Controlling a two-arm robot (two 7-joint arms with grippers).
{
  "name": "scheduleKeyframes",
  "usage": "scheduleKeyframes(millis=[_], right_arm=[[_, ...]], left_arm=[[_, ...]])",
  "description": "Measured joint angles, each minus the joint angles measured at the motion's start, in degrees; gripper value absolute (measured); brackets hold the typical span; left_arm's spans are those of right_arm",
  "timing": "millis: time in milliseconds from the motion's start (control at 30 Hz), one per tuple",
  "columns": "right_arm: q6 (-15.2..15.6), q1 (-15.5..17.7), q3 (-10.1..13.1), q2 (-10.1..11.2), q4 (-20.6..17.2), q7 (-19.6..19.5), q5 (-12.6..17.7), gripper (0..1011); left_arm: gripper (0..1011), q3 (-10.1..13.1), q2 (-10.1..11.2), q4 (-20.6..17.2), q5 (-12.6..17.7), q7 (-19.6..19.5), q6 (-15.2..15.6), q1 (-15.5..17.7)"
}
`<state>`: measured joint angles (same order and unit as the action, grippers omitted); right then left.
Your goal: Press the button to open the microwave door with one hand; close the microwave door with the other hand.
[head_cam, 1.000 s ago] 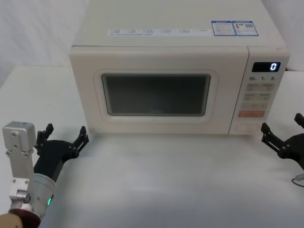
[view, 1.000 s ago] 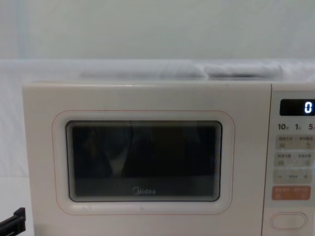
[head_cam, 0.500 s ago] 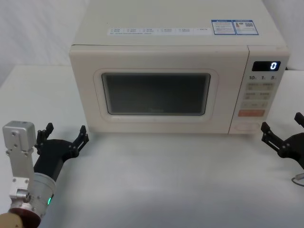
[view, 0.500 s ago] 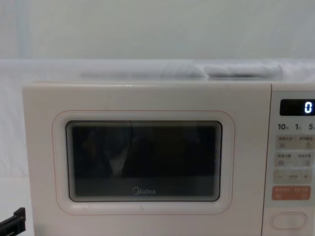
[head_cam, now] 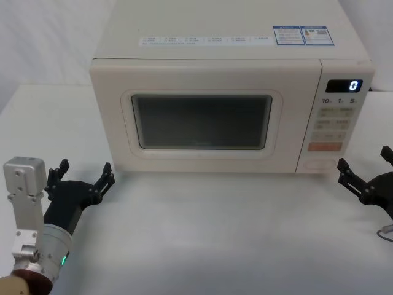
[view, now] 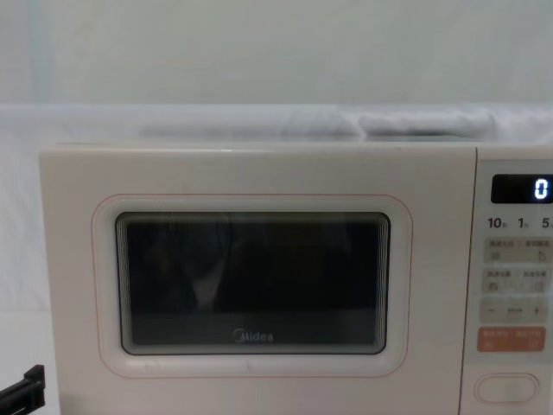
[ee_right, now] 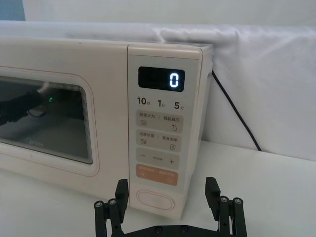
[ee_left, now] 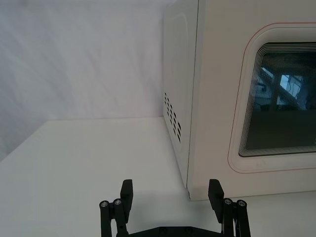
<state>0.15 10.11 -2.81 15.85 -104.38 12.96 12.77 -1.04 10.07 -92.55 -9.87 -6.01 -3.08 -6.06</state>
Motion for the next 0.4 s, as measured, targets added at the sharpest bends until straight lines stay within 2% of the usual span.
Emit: scheduleKeyframes(millis=[400], right_arm=[[0.00,0.00,0.00,0.00,0.00,0.00,0.00,1002]], left_arm=[[1001,0.00,0.00,0.00,0.00,0.00,0.00,0.00]])
